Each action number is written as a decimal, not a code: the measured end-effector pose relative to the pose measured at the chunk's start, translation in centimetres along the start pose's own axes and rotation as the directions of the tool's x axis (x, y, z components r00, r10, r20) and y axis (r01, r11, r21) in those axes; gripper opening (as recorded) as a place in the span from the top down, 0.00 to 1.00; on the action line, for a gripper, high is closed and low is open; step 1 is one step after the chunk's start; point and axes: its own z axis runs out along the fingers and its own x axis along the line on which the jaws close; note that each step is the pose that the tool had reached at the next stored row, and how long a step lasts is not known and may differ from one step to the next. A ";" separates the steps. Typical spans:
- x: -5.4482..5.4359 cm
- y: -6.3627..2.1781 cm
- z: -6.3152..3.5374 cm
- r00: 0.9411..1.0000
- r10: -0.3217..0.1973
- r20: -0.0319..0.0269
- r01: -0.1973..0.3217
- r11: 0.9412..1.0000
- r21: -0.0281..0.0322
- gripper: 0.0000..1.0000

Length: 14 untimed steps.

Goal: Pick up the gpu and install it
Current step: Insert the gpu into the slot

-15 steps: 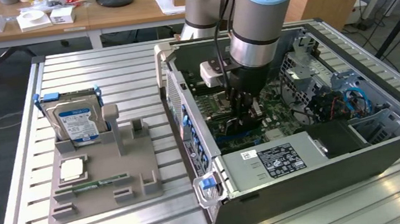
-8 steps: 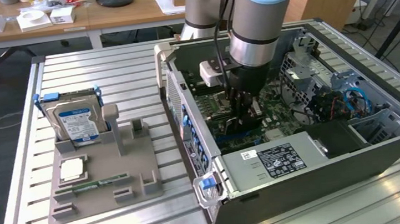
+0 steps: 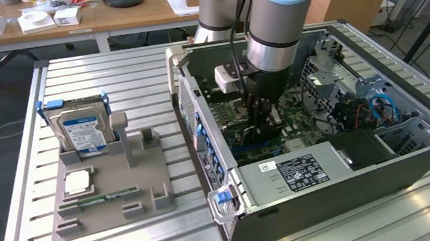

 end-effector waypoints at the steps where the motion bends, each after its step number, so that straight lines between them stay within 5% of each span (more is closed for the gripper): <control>1: 0.0 0.00 -0.05 1.000 0.000 0.000 0.000 1.000 0.000 0.66; 14: 0.0 -0.04 -1.96 1.000 0.000 0.000 0.000 1.000 0.000 0.66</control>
